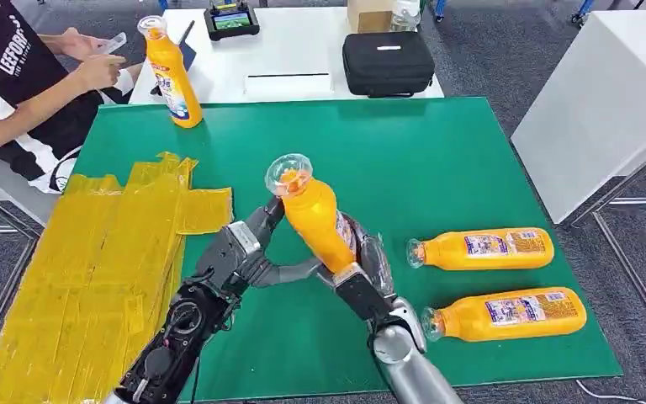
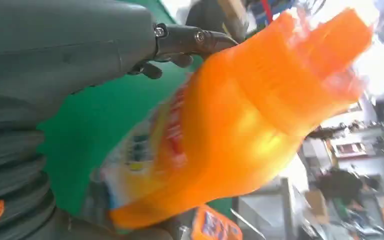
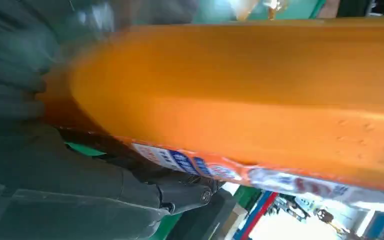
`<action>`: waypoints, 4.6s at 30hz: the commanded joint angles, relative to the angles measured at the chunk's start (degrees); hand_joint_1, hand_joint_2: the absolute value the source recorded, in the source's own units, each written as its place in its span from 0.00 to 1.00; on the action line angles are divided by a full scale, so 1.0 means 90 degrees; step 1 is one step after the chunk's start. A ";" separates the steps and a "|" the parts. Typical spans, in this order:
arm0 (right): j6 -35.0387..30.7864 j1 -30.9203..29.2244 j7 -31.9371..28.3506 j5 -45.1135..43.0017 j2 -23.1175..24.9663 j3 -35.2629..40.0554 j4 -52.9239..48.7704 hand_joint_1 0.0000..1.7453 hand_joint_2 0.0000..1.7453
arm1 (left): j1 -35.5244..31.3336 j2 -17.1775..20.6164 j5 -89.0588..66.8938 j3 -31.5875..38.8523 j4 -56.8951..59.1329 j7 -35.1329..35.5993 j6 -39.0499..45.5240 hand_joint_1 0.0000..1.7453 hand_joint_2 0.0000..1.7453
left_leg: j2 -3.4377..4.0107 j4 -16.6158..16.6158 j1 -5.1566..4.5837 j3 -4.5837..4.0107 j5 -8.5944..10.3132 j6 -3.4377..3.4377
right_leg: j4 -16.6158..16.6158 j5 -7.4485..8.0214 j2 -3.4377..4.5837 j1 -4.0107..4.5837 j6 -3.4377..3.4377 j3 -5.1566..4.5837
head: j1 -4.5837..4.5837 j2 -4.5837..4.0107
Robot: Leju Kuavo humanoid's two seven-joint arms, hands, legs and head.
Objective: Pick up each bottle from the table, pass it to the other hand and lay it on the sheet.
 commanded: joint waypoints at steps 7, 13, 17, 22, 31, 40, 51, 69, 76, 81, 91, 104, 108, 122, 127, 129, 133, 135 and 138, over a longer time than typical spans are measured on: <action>-0.0272 -0.0270 -0.0064 0.0305 0.0079 0.0844 0.0596 1.00 1.00 | -0.0575 -0.0033 0.0785 -0.0070 0.1301 0.0207 -0.0242 0.00 1.00 | 0.0004 -0.0003 0.0001 0.0034 -0.0010 -0.0011 | -0.0006 -0.0010 0.0010 0.0000 -0.0008 0.0035 | 0.0002 0.0000; -0.0317 -0.0262 0.0099 0.0356 0.0023 0.1155 0.0319 1.00 1.00 | -0.0784 -0.0148 0.0723 -0.0163 0.2023 0.0146 0.0137 0.72 1.00 | -0.0002 -0.0003 0.0003 0.0040 -0.0012 -0.0014 | -0.0006 -0.0013 0.0005 0.0002 -0.0010 0.0043 | 0.0005 0.0000; -0.0338 -0.0276 0.0133 0.0328 -0.0016 0.1166 0.0319 1.00 1.00 | -0.0777 -0.0177 0.0758 -0.0116 0.2045 0.0086 0.0223 1.00 1.00 | 0.0006 -0.0002 0.0002 0.0025 -0.0009 -0.0010 | -0.0005 -0.0007 0.0012 0.0001 -0.0007 0.0027 | 0.0002 0.0000; -0.0344 -0.0284 0.0133 0.0300 -0.0028 0.1170 0.0337 1.00 1.00 | -0.0769 -0.0171 0.0762 -0.0116 0.2002 0.0080 0.0249 1.00 1.00 | 0.0008 -0.0002 0.0002 0.0044 -0.0017 -0.0014 | -0.0005 -0.0014 0.0016 0.0001 -0.0010 0.0045 | 0.0005 0.0000; -0.0375 -0.0108 0.0130 0.0181 -0.0128 0.1139 0.0245 1.00 1.00 | -0.0613 -0.0201 0.0984 0.0142 0.1790 -0.0246 0.0773 1.00 1.00 | 0.0009 -0.0004 0.0002 0.0027 -0.0010 -0.0010 | -0.0008 -0.0007 0.0014 0.0002 -0.0007 0.0029 | 0.0002 0.0000; -0.0657 0.0034 0.0112 0.0202 -0.0187 0.0948 0.0002 0.00 1.00 | -0.0449 -0.0142 0.1252 0.0393 0.1536 -0.0517 0.1203 1.00 1.00 | 0.0011 -0.0003 0.0002 0.0034 -0.0014 -0.0012 | -0.0006 -0.0011 0.0017 0.0001 -0.0009 0.0034 | 0.0003 0.0000; -0.0390 0.0834 0.0469 0.0361 -0.0580 0.0307 -0.1734 0.00 1.00 | -0.0469 0.0315 -0.2259 0.1018 0.1556 -0.0517 0.4486 1.00 1.00 | 0.0003 -0.0005 0.0000 0.0022 -0.0008 -0.0009 | -0.0005 -0.0009 0.0008 -0.0002 -0.0007 0.0022 | 0.0002 0.0000; 0.0932 0.1815 0.1421 -0.0535 -0.1092 -0.0695 -0.3516 0.00 1.00 | -0.0673 0.1288 -0.9052 0.1053 0.2337 0.3130 0.4956 1.00 1.00 | -0.0005 -0.0003 0.0000 0.0036 -0.0015 -0.0014 | -0.0003 -0.0018 0.0003 -0.0002 -0.0011 0.0038 | 0.0005 0.0000; 0.0969 0.1878 0.1334 -0.0514 -0.1082 -0.0805 -0.3637 0.00 1.00 | -0.0615 0.1106 -0.9052 0.1352 0.2516 0.2894 0.4628 1.00 1.00 | 0.0003 -0.0002 0.0003 0.0018 -0.0009 -0.0008 | -0.0006 -0.0010 0.0005 0.0001 -0.0008 0.0017 | 0.0005 0.0000; 0.0908 0.1808 0.1441 0.0060 -0.1016 -0.0846 -0.3763 0.00 1.00 | -0.0504 0.1065 -0.9052 0.1467 0.2495 0.2976 0.4312 1.00 1.00 | 0.0010 -0.0002 0.0002 0.0037 -0.0017 -0.0014 | -0.0005 -0.0017 0.0011 0.0000 -0.0011 0.0035 | 0.0002 0.0000; 0.1060 0.1824 0.1624 0.0384 -0.0956 -0.1057 -0.3985 0.00 1.00 | -0.0428 0.0920 -0.9052 0.1725 0.2680 0.2997 0.4159 0.00 1.00 | 0.0009 -0.0005 -0.0002 0.0004 -0.0003 -0.0006 | -0.0005 -0.0003 0.0009 -0.0002 -0.0005 0.0001 | 0.0005 0.0000; 0.1135 0.1809 0.1689 0.0908 -0.0822 -0.1110 -0.3889 0.00 1.00 | -0.0162 0.0554 -0.9052 0.2329 0.2533 0.2669 0.3885 0.00 1.00 | 0.0010 -0.0005 0.0000 0.0019 -0.0009 -0.0009 | -0.0007 -0.0008 0.0012 -0.0001 -0.0008 0.0016 | 0.0005 0.0000; 0.1041 0.1796 0.1748 0.1321 -0.0784 -0.1214 -0.3964 0.00 1.00 | -0.0079 0.0360 -0.8973 0.2688 0.2399 0.2251 0.3822 0.00 1.00 | 0.0011 -0.0003 0.0001 0.0027 -0.0014 -0.0011 | -0.0007 -0.0013 0.0015 -0.0001 -0.0009 0.0025 | 0.0002 0.0000; 0.0292 0.1645 0.2363 0.4482 -0.1134 -0.1469 -0.4235 0.00 1.00 | 0.0138 -0.0069 -0.6009 0.2999 0.1406 0.0256 0.3856 0.00 1.00 | 0.0004 0.0006 0.0001 0.0020 -0.0016 -0.0009 | -0.0001 -0.0016 0.0009 0.0000 -0.0007 0.0023 | 0.0002 0.0000; 0.0348 0.1374 0.2533 0.5246 -0.1455 -0.1737 -0.4217 0.00 1.00 | 0.0446 -0.0101 -0.3726 0.2918 0.0255 -0.0795 0.3240 0.00 1.00 | 0.0016 0.0011 0.0001 0.0014 -0.0018 -0.0007 | 0.0002 -0.0012 0.0021 0.0000 -0.0005 0.0016 | 0.0002 0.0000; 0.0405 0.1370 0.2601 0.5603 -0.1574 -0.1730 -0.4198 0.00 1.00 | 0.0535 -0.0112 -0.2920 0.2908 -0.0006 -0.1166 0.2988 0.00 1.00 | 0.0013 0.0009 0.0000 0.0030 -0.0023 -0.0011 | -0.0001 -0.0018 0.0019 0.0000 -0.0008 0.0035 | 0.0005 0.0000; 0.1060 0.1176 0.2836 0.6354 -0.2022 -0.1800 -0.3891 0.00 1.00 | 0.0721 0.0010 -0.2039 0.2778 -0.0467 -0.1311 0.2588 0.00 1.00 | 0.0013 0.0007 -0.0002 0.0055 -0.0032 -0.0018 | -0.0004 -0.0026 0.0022 0.0000 -0.0012 0.0061 | 0.0002 0.0000; 0.1319 0.1069 0.2772 0.6500 -0.2173 -0.1851 -0.3635 0.00 1.00 | 0.0835 0.0050 -0.1917 0.2722 -0.0539 -0.1322 0.2497 0.00 1.00 | 0.0022 0.0002 -0.0003 0.0017 -0.0014 -0.0009 | -0.0006 -0.0005 0.0025 0.0000 -0.0005 0.0017 | -0.0002 0.0000; 0.1514 0.1033 0.2680 0.6511 -0.2258 -0.1828 -0.3540 0.00 1.00 | 0.0829 0.0058 -0.1885 0.2697 -0.0467 -0.1348 0.2506 0.00 1.00 | 0.0006 -0.0005 -0.0003 0.0024 -0.0011 -0.0007 | -0.0015 -0.0005 0.0009 0.0000 -0.0003 0.0030 | 0.0002 0.0000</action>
